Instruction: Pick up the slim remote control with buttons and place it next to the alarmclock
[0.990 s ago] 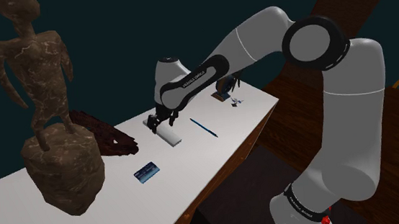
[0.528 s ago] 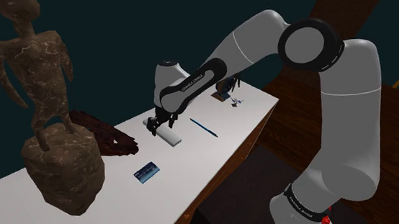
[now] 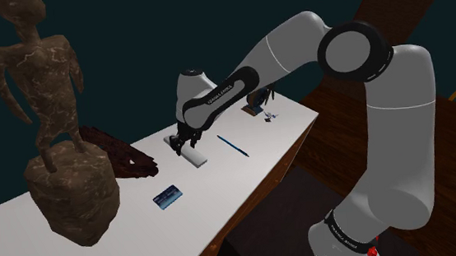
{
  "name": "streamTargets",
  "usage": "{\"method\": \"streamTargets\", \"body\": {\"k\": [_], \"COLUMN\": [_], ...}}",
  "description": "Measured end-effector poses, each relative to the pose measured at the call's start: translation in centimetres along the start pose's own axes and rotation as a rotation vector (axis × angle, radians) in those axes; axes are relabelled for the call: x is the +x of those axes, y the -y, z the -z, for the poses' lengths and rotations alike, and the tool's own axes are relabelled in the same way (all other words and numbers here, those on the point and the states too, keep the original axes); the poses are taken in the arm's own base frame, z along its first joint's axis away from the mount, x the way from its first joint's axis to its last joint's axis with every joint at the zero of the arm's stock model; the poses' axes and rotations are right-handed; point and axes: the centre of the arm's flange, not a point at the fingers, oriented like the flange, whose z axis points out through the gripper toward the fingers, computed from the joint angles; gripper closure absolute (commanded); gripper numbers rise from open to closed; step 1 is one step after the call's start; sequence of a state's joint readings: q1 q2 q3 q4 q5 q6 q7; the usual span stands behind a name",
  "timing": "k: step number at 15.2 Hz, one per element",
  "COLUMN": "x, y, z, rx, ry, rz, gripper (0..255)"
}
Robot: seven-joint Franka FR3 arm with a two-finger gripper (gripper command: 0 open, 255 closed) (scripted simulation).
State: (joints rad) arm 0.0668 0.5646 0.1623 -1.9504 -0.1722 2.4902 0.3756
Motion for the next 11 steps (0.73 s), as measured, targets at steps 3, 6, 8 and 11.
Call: {"method": "streamTargets", "body": {"k": [3,6,8,11], "x": [0.0,0.0,0.0,0.1], "y": [0.0,0.0,0.0,-0.1], "z": [0.0,0.3,1.1,2.5], "rx": [0.000,0.000,0.000,0.000], "ry": [0.000,0.000,0.000,0.000], "rz": [0.000,0.000,0.000,0.000], "gripper": [255,255,255,255]}}
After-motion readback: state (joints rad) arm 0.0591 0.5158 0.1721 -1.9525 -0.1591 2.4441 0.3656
